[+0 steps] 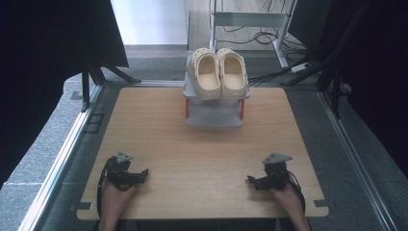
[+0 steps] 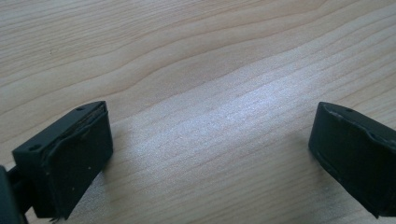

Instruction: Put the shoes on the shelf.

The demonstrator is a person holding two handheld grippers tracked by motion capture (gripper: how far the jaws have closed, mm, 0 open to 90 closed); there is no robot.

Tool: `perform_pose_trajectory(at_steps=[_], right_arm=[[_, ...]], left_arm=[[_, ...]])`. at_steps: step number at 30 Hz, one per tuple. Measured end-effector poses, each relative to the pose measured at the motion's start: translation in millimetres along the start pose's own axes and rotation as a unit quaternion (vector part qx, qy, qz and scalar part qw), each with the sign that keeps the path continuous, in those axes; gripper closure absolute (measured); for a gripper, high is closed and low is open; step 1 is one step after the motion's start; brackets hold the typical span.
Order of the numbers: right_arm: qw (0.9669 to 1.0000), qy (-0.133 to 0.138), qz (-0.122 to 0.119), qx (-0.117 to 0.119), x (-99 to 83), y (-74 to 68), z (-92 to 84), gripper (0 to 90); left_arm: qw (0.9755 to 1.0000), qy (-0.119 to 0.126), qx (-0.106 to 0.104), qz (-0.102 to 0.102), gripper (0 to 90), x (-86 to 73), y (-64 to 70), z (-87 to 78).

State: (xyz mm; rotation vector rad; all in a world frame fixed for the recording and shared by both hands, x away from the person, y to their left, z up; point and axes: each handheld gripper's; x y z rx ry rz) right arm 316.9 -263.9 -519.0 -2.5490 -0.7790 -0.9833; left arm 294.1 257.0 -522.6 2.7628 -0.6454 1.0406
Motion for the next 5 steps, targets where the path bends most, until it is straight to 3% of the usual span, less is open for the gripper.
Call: perform_pose_trajectory(at_steps=[5], right_arm=[[1.0,0.0,0.002,-0.001,-0.5,-0.3,-0.2,0.0]], left_arm=[[1.0,0.0,0.0,0.0,0.0,0.0,0.0,0.0]])
Point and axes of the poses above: each handheld gripper's, and its own axes: z roughly forward along the jaws, x roughly out of its top, y roughly to its right, and after that the axes turned 6 degrees about z, right-handed
